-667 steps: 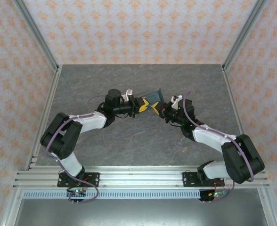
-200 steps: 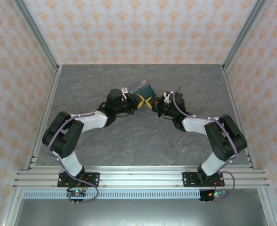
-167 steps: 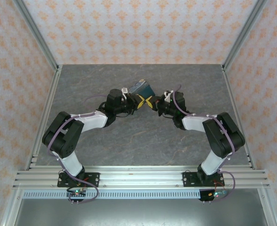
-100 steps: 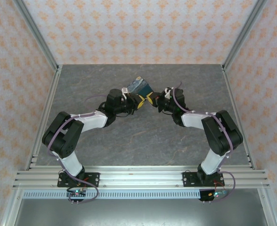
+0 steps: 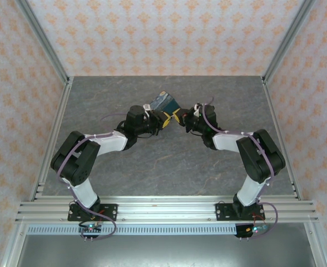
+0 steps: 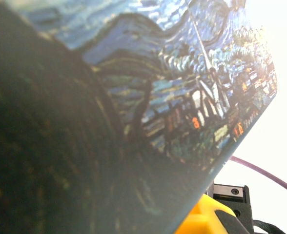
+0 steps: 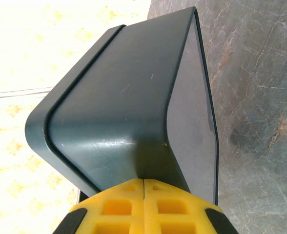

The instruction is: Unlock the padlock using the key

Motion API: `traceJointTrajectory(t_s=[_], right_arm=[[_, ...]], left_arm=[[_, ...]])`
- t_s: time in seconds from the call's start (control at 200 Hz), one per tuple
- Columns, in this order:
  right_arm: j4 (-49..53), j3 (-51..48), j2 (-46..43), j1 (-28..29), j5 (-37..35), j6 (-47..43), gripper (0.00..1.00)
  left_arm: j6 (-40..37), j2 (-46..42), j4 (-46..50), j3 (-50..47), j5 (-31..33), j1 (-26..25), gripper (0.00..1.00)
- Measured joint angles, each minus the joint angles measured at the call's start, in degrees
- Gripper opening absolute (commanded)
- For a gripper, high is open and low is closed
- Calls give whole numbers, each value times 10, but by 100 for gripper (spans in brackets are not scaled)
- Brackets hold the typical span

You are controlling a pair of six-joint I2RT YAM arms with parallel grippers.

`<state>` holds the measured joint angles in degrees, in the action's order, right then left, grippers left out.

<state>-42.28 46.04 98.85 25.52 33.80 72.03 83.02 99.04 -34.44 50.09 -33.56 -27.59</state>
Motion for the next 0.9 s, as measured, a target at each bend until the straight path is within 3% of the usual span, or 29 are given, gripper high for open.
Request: traceJointTrajectory(t_s=[0.896], right_arm=[[-67, -73, -25, 17, -67, 50, 0]], left_arm=[[31, 7, -37, -15, 0, -12, 0]])
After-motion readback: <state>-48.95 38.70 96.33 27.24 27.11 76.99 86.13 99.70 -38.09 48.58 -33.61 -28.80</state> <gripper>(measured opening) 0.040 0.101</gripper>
